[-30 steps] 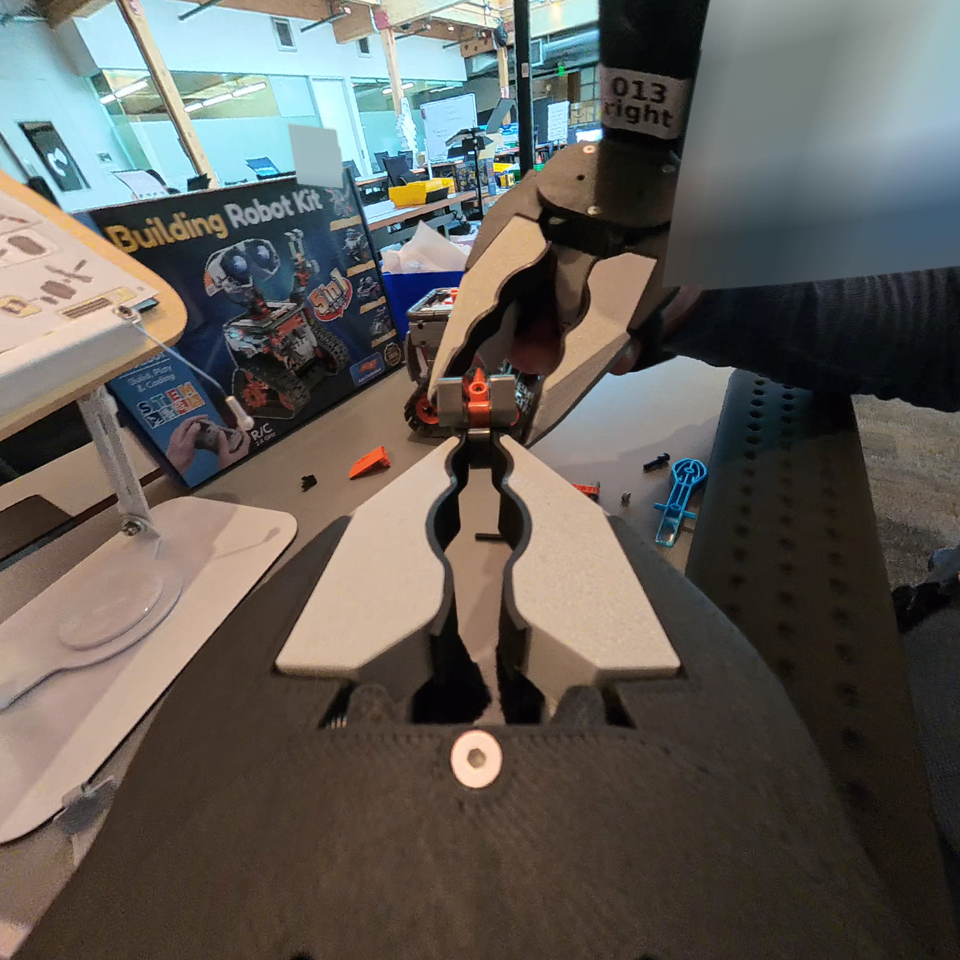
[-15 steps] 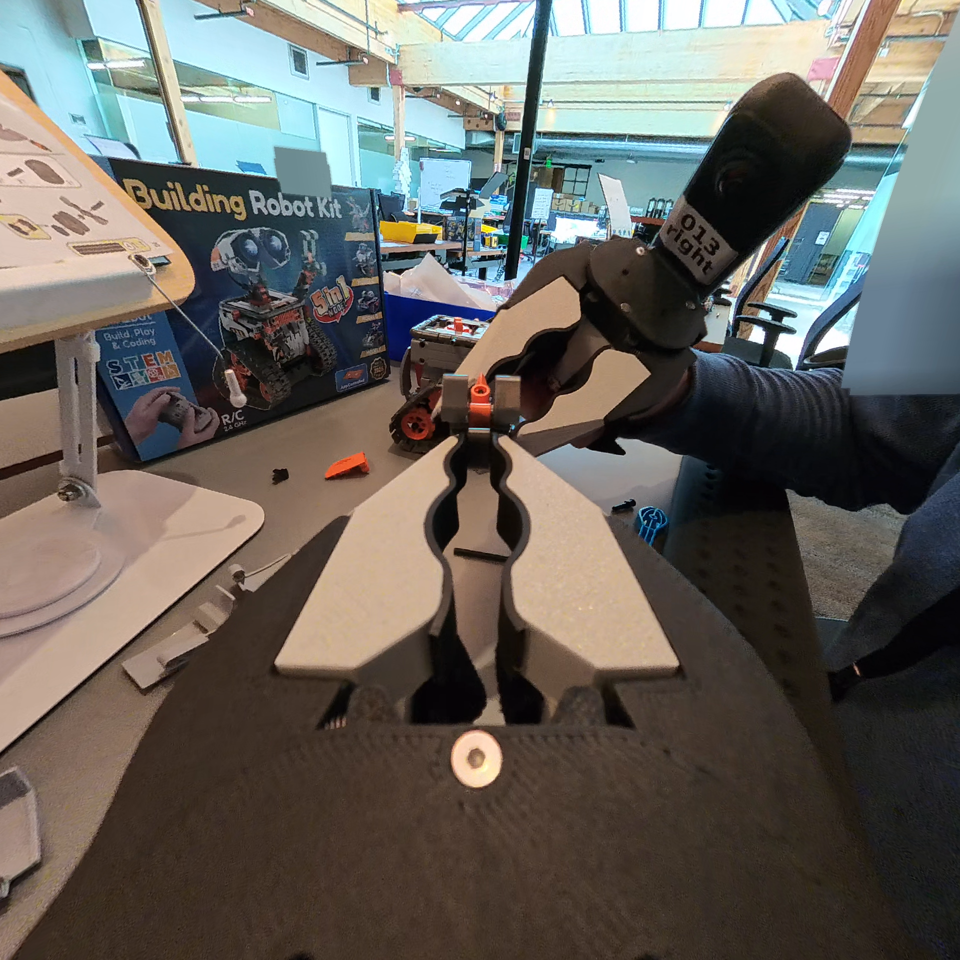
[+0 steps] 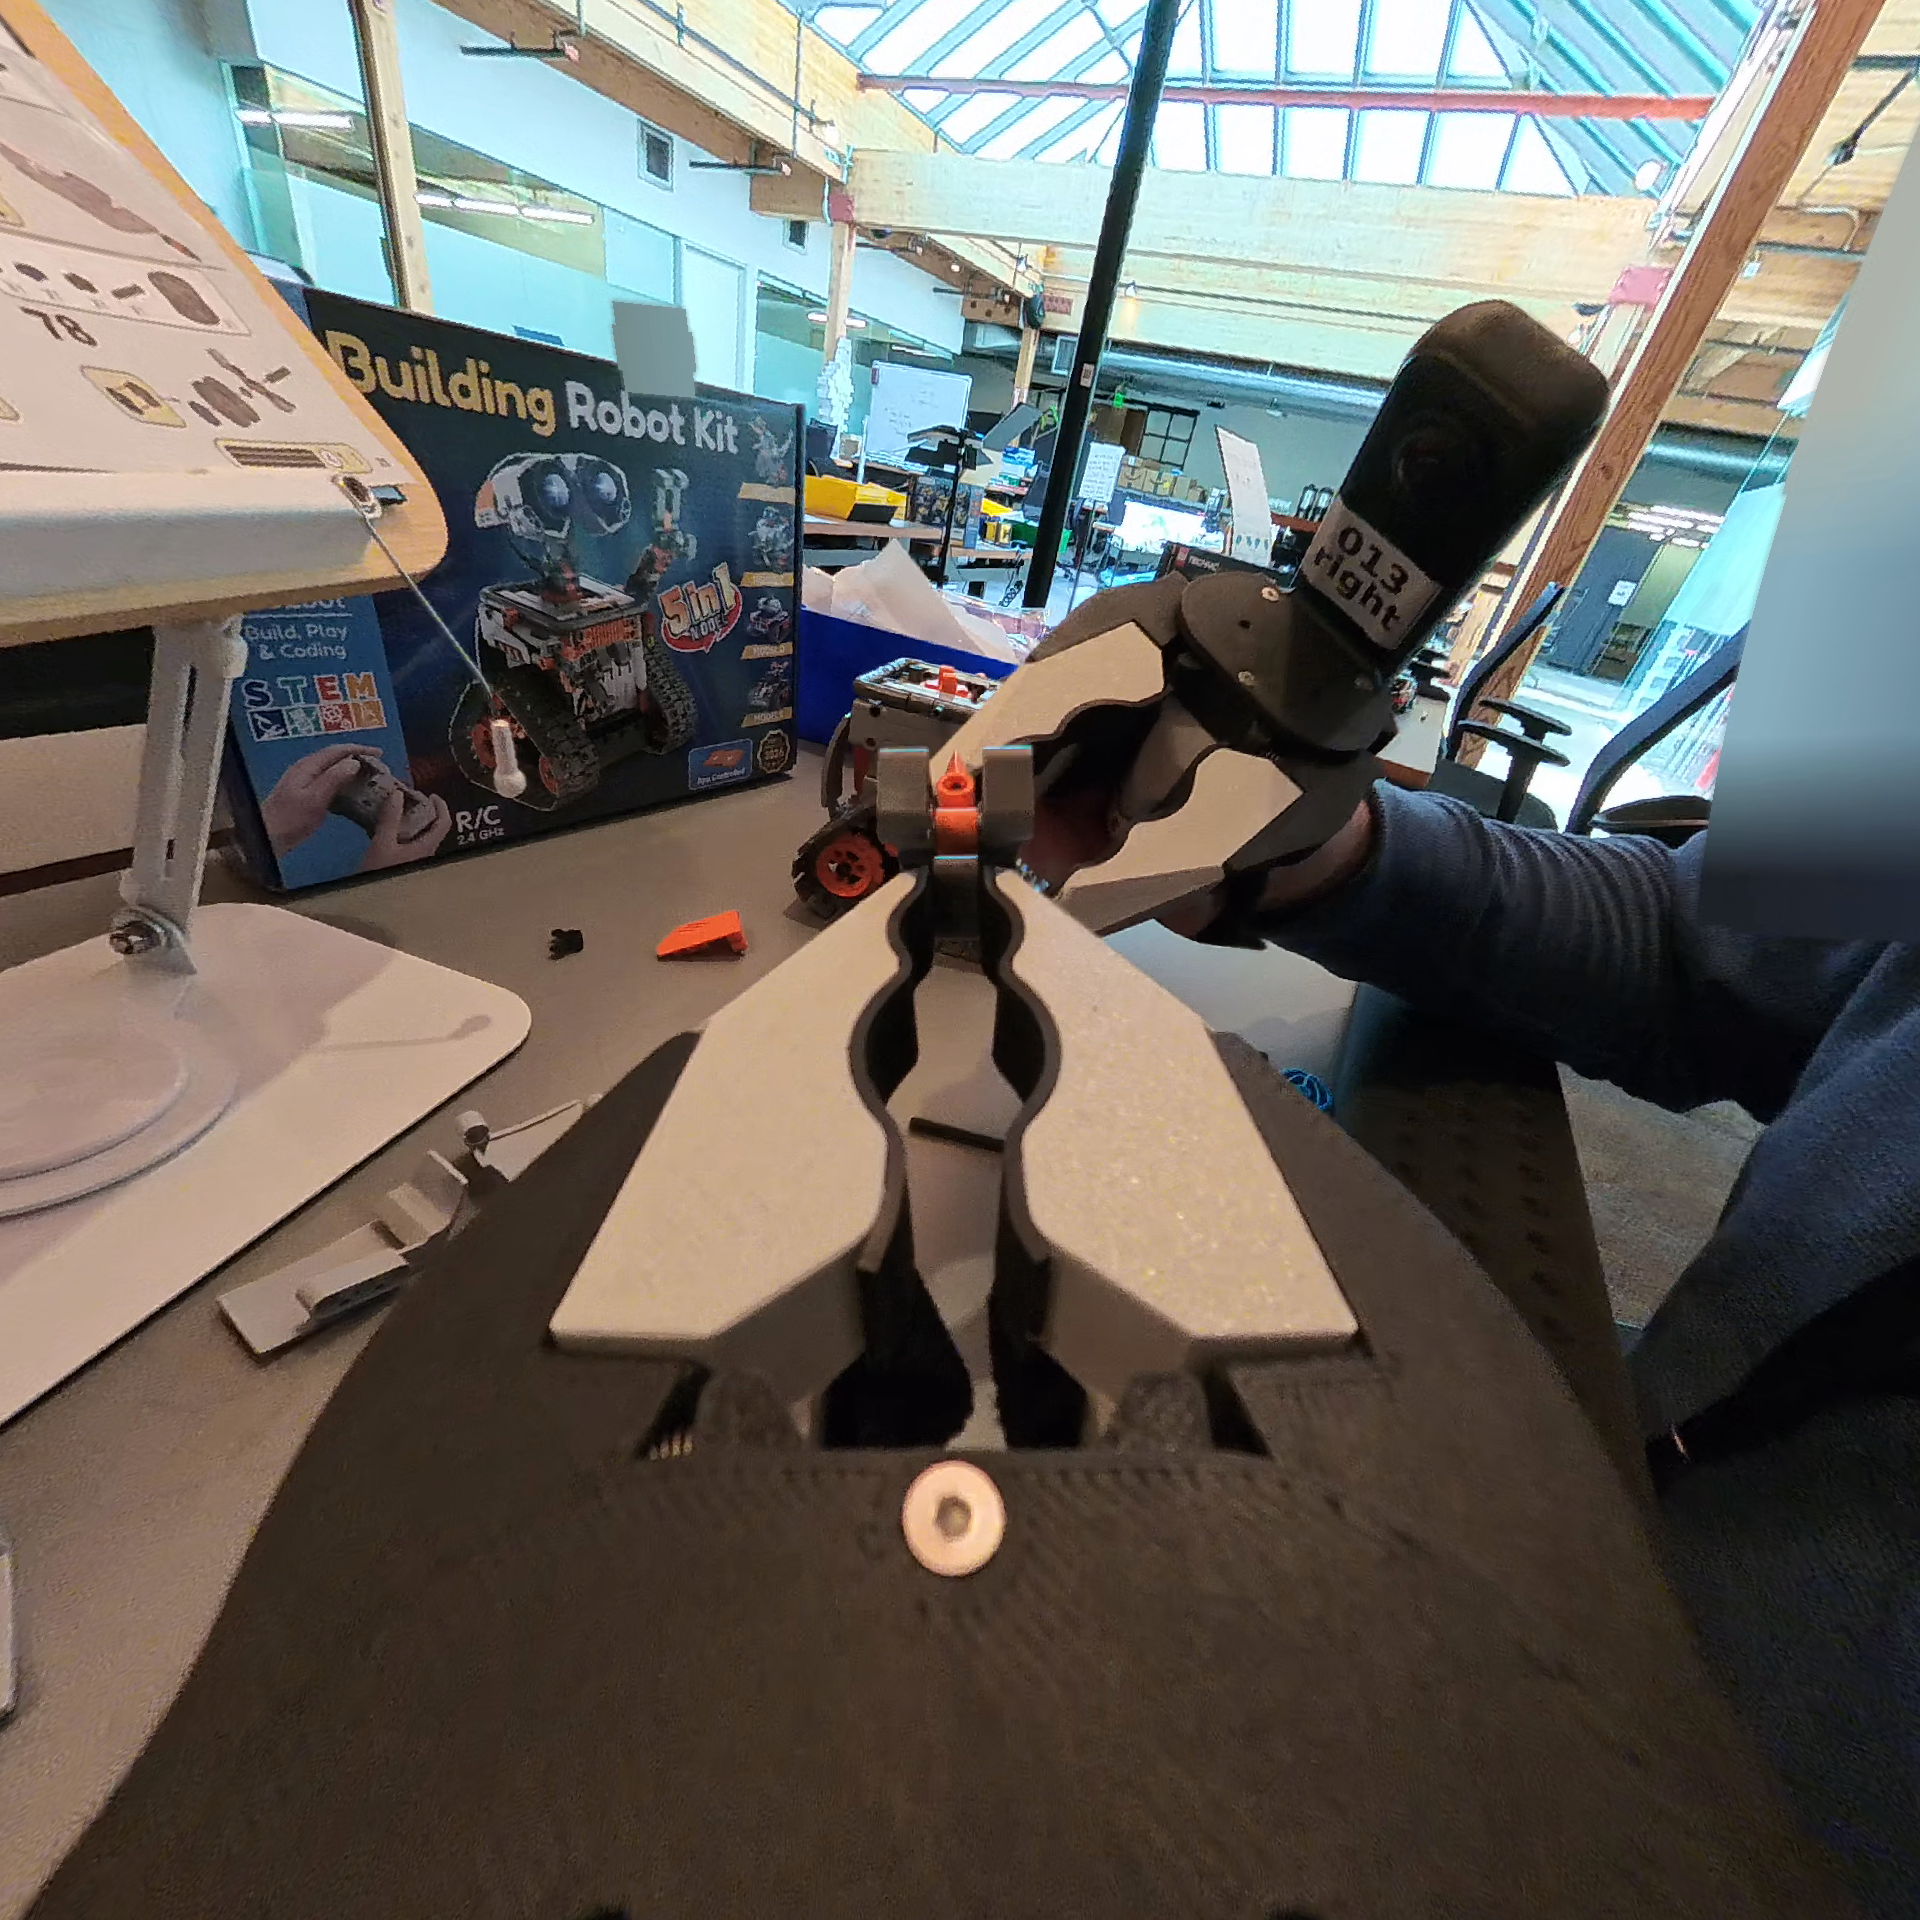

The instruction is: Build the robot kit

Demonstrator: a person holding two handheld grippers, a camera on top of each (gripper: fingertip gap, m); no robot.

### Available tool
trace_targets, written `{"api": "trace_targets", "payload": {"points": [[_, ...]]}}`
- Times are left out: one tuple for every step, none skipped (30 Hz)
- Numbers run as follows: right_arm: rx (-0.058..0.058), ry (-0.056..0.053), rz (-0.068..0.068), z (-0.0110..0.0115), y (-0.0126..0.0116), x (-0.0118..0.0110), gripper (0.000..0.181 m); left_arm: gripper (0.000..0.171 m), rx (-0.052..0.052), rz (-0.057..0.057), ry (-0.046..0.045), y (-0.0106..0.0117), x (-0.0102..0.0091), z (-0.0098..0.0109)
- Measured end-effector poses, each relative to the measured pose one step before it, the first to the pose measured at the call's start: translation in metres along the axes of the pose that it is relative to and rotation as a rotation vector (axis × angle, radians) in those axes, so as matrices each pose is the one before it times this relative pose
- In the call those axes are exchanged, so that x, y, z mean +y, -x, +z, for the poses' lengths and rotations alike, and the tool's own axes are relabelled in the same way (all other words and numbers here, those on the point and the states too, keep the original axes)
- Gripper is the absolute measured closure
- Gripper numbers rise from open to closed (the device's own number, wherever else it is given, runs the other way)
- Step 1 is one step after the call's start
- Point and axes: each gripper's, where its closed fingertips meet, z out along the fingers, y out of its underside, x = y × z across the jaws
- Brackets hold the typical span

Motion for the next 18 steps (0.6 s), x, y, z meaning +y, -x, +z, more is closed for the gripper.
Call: {"api": "trace_targets", "payload": {"points": [[-0.0017,0.0,0.0002,0.00003,0.00025,0.00058,0.15,0.166,0.003,-0.0023,-0.00119,-0.00009,-0.00026,0.00001],[0.0001,-0.0001,-0.0067,0.00012,0.00072,0.00018,0.151,0.166,0.0014,-0.0005,0.00161,-0.00007,0.00042,0.00051],[0.0079,-0.0001,-0.0124,0.00027,-0.00007,-0.00021,0.151,0.166,0.0015,-0.0038,0.00052,-0.00005,0.00031,0.0005],[0.0119,0.0002,-0.0154,-0.00001,-0.00052,-0.00063,0.149,0.166,0.001,-0.0003,0.00252,-0.00024,0.00079,0.00052],[0.0127,0.0005,-0.0169,-0.00025,-0.00076,-0.00078,0.147,0.166,-0.0011,0.0072,0.00247,-0.00025,0.00063,0.00033],[0.0144,0.0035,-0.0182,-0.00025,-0.00112,-0.00037,0.146,0.166,-0.0019,0.0109,-0.00021,-0.00057,-0.00005,0.0002],[0.0076,0.0058,-0.0154,-0.00033,-0.00024,0.00004,0.144,0.166,-0.0026,0.0142,-0.00102,-0.00067,-0.00031,0.00038],[-0.0033,-0.0006,-0.0042,-0.00023,0.00085,-0.00064,0.145,0.166,-0.0006,0.0139,0.00417,-0.00093,0.00051,0.00081],[-0.0038,-0.0101,0.0082,-0.0003,0.00035,-0.0017,0.147,0.166,0.0044,0.0074,0.00428,-0.00158,0.00074,0.00117],[-0.0032,-0.0109,0.0101,-0.00015,0.00015,-0.00147,0.148,0.166,0.0025,0.0019,0.00417,-0.00104,0.00082,0.00129],[-0.0016,-0.0052,0.0037,-0.0002,0.00006,-0.00042,0.153,0.166,0.0021,0.0004,0.00671,-0.00069,0.00122,0.00143],[0.0012,0.0003,0.0008,-0.00008,-0.00036,0.00032,0.156,0.166,0.0005,-0.0041,0.00132,-0.00004,0.00035,0.00108],[-0.0016,0.0017,0.0097,0.0,-0.00018,0.00032,0.156,0.166,0.0008,-0.0074,-0.0019,0.00041,-0.0003,0.00033],[-0.0074,-0.0041,0.0197,-0.00024,0.00025,-0.00065,0.157,0.166,0.005,-0.009,-0.00572,0.00008,-0.00081,-0.00011],[-0.0077,-0.0117,0.0175,-0.00073,0.00037,-0.00169,0.157,0.166,0.0097,-0.0132,-0.00865,-0.00043,-0.00111,-0.00028],[-0.0023,-0.0123,0.0085,-0.00086,-0.00001,-0.00178,0.157,0.166,0.0108,-0.0151,-0.00853,-0.00059,-0.00085,-0.00027],[0.0022,-0.0048,0.0051,-0.00041,-0.00024,-0.00077,0.157,0.166,0.0077,-0.014,-0.00818,-0.00039,-0.00076,0.00009],[0.001,-0.0002,0.0084,0.0001,0.00005,0.00002,0.157,0.166,0.0053,-0.0119,-0.00376,0.00006,-0.00005,0.00008]]}}
